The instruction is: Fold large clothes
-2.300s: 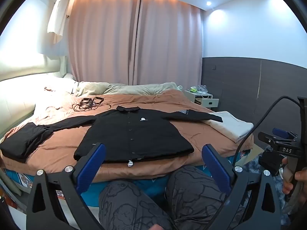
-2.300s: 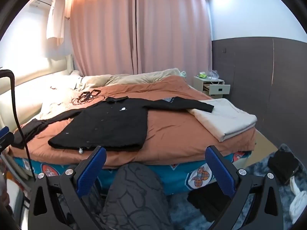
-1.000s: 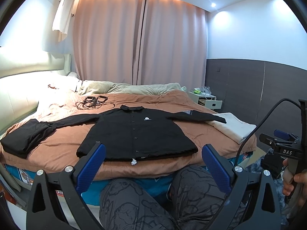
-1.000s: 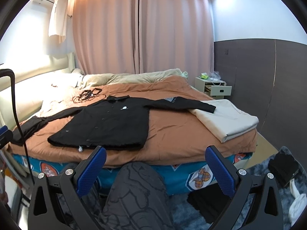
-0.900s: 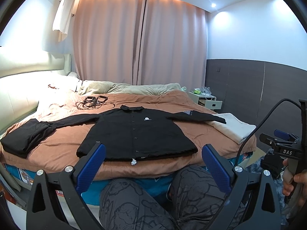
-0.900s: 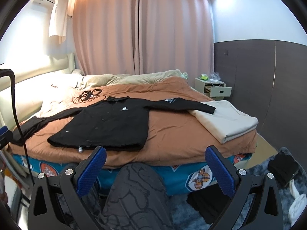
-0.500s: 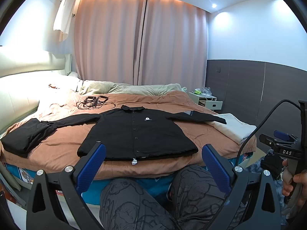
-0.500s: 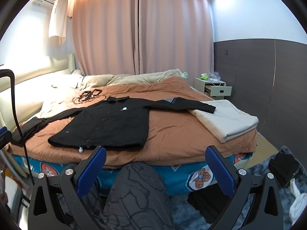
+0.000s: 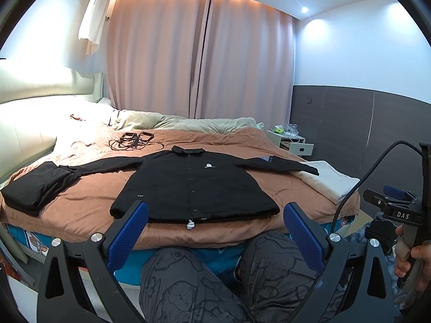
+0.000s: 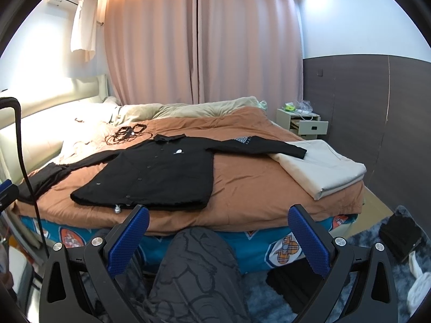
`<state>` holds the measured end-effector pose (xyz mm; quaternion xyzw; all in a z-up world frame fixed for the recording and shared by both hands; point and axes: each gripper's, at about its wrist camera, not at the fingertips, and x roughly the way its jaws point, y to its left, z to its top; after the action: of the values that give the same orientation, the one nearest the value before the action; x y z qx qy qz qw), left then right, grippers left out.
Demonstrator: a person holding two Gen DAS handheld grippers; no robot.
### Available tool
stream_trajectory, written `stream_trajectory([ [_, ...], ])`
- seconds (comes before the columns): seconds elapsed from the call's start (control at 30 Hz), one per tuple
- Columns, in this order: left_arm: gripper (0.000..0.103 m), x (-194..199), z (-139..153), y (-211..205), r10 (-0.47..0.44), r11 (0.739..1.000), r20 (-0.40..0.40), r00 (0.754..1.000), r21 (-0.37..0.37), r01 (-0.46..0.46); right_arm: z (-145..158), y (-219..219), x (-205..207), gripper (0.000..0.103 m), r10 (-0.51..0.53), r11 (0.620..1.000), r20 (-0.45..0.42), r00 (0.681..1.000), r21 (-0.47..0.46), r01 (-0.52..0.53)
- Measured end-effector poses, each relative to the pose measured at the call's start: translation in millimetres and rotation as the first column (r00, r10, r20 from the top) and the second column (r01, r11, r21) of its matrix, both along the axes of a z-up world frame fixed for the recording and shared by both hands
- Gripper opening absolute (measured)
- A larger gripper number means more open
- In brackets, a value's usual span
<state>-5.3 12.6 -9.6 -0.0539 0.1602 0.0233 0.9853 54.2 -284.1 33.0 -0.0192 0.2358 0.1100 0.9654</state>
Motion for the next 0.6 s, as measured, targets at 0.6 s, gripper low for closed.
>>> stream_trajectory([
  [0.6,0.102,-8,-6,13,0.02,1.0,0.001,1.0,-0.013,-0.02,-5,5,0,0.103,0.003,1.0,-0.009,1.0,0.006,-0.003],
])
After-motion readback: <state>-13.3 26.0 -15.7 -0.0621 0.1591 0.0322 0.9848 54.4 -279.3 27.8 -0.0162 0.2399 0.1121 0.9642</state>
